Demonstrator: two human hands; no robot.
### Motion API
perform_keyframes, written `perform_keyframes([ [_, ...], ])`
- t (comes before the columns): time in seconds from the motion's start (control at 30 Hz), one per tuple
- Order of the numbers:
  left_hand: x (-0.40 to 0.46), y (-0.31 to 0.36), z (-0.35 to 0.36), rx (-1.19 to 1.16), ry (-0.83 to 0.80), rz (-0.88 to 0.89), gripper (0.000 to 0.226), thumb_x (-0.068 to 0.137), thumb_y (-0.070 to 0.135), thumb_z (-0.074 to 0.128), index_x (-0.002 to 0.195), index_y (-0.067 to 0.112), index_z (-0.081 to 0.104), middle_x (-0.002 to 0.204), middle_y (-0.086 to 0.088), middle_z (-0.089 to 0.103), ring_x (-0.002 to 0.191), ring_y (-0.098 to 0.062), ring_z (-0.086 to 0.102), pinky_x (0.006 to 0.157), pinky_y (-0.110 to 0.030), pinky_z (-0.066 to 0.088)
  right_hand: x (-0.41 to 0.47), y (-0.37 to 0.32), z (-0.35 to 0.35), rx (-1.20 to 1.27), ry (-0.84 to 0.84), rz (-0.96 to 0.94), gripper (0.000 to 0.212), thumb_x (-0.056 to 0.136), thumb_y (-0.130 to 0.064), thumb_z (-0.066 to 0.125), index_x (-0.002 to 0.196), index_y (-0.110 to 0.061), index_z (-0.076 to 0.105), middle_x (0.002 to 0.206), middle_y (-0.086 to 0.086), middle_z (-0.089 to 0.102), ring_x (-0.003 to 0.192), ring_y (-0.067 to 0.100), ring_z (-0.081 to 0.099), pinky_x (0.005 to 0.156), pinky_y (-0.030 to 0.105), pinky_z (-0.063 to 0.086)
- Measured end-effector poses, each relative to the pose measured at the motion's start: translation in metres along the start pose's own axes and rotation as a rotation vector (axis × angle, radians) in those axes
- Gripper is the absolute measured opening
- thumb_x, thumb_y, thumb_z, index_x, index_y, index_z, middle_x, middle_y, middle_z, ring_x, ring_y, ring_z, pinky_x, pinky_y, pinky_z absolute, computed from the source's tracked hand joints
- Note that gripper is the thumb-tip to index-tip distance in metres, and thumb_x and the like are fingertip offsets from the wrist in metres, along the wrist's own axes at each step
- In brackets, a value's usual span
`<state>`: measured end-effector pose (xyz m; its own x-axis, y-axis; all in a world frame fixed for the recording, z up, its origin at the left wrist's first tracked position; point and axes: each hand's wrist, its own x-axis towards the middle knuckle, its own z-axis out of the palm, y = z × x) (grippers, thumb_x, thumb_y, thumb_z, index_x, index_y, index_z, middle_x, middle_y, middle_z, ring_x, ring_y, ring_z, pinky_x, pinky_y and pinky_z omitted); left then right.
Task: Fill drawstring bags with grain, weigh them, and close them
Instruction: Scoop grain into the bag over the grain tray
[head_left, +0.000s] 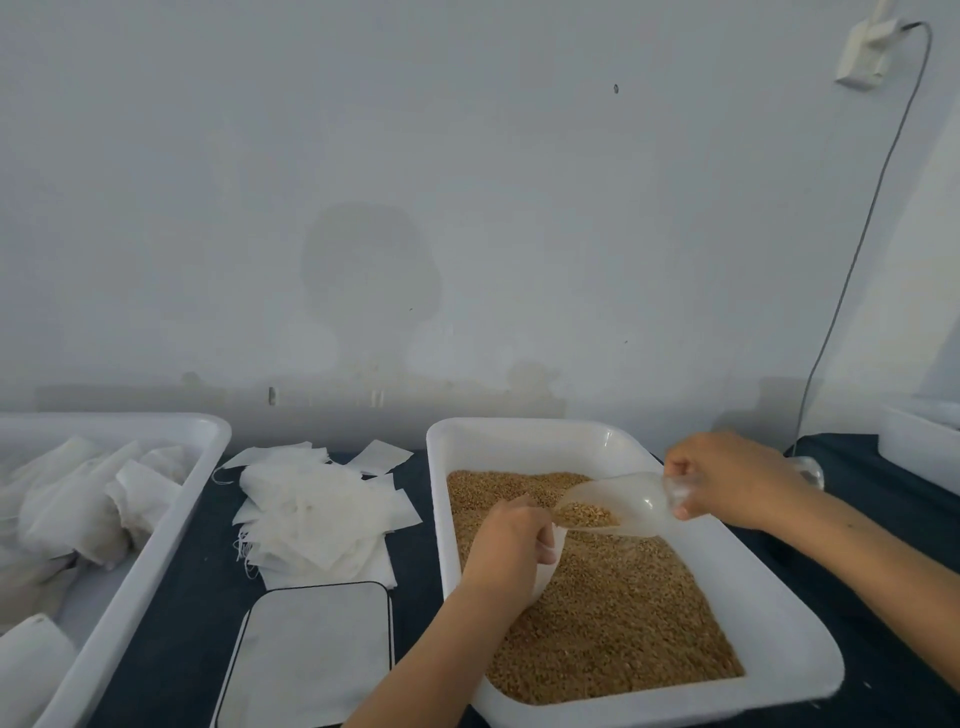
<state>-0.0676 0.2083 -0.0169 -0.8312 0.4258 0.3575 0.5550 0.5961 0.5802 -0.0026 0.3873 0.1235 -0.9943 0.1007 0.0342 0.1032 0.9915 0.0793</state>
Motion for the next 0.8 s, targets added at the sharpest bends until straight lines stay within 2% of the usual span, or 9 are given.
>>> perform_keyframes([
  [0.1,-0.001,0.0,0.0,-0.01,0.008,0.018,0.012,0.083,0.001,0.063,0.077,0.011,0.061,0.08,0.008,0.049,0.088,-0.009,0.044,0.071,-0.006,0.032,0.002,-0.01,-0.003,-0.107,0.049,-0.033,0.021,0.08,-0.022,0.069,0.077,-0.029,0.049,0.083,-0.011,0.055,0.081,0.012,0.057,0.056,0.022,0.033],
  [0.2,-0.001,0.0,-0.001,-0.015,0.029,0.024,0.019,0.083,0.002,0.063,0.072,0.016,0.056,0.083,0.009,0.048,0.083,-0.008,0.043,0.067,-0.007,0.03,0.003,-0.019,-0.006,-0.257,0.152,-0.094,0.017,0.083,-0.02,0.065,0.086,-0.027,0.05,0.088,-0.01,0.056,0.084,0.012,0.056,0.054,0.021,0.027],
  [0.3,-0.001,0.0,0.0,-0.077,0.019,-0.009,0.041,0.084,-0.002,0.061,0.059,0.024,0.04,0.083,0.008,0.047,0.091,-0.016,0.053,0.082,-0.026,0.049,0.003,-0.025,-0.007,-0.397,0.27,-0.145,0.017,0.085,-0.012,0.057,0.094,-0.026,0.057,0.093,-0.009,0.062,0.088,0.013,0.059,0.065,0.024,0.029],
  [0.37,-0.003,0.001,-0.001,-0.088,0.026,-0.03,0.047,0.083,-0.004,0.06,0.057,0.027,0.036,0.082,0.007,0.046,0.091,-0.018,0.055,0.082,-0.031,0.051,0.003,-0.026,-0.006,-0.466,0.316,-0.18,0.022,0.085,-0.007,0.055,0.096,-0.026,0.056,0.091,-0.009,0.058,0.087,0.013,0.056,0.07,0.026,0.029],
  [0.47,-0.004,0.002,-0.004,-0.122,0.084,-0.06,0.045,0.081,-0.003,0.06,0.058,0.026,0.035,0.075,0.013,0.042,0.076,-0.011,0.049,0.064,-0.009,0.04,0.001,-0.025,-0.004,-0.503,0.36,-0.215,0.023,0.085,-0.006,0.053,0.095,-0.027,0.05,0.084,-0.01,0.045,0.086,0.013,0.05,0.071,0.026,0.027],
  [0.5,-0.004,0.002,-0.006,-0.175,0.107,-0.094,0.043,0.084,-0.001,0.06,0.059,0.026,0.037,0.075,0.013,0.044,0.072,-0.007,0.048,0.06,-0.007,0.037,0.0,-0.024,-0.004,-0.487,0.361,-0.198,0.022,0.086,-0.007,0.053,0.096,-0.027,0.049,0.083,-0.01,0.042,0.084,0.013,0.05,0.069,0.026,0.026],
  [0.63,-0.003,0.001,-0.017,-0.394,0.14,-0.231,0.029,0.09,0.011,0.06,0.068,0.022,0.045,0.082,0.004,0.054,0.073,-0.004,0.045,0.061,-0.013,0.034,0.003,-0.015,0.014,-0.267,0.207,-0.013,0.007,0.091,-0.018,0.049,0.098,-0.02,0.052,0.084,-0.007,0.05,0.076,0.013,0.051,0.054,0.023,0.031],
  [0.73,-0.004,0.003,-0.022,-0.503,0.179,-0.281,0.025,0.091,0.012,0.059,0.07,0.021,0.046,0.08,0.008,0.051,0.073,-0.002,0.043,0.061,-0.016,0.033,0.01,-0.012,0.049,-0.101,-0.016,0.092,0.011,0.094,-0.02,0.047,0.1,-0.012,0.052,0.078,-0.005,0.047,0.078,0.015,0.054,0.057,0.023,0.038],
  [0.8,-0.005,0.003,-0.023,-0.556,0.204,-0.315,0.024,0.091,0.013,0.058,0.072,0.02,0.047,0.085,0.011,0.052,0.077,-0.001,0.044,0.063,-0.015,0.033,0.015,-0.014,0.077,0.01,-0.085,0.114,0.009,0.095,-0.017,0.046,0.093,-0.011,0.052,0.075,-0.005,0.045,0.074,0.014,0.052,0.053,0.02,0.036],
])
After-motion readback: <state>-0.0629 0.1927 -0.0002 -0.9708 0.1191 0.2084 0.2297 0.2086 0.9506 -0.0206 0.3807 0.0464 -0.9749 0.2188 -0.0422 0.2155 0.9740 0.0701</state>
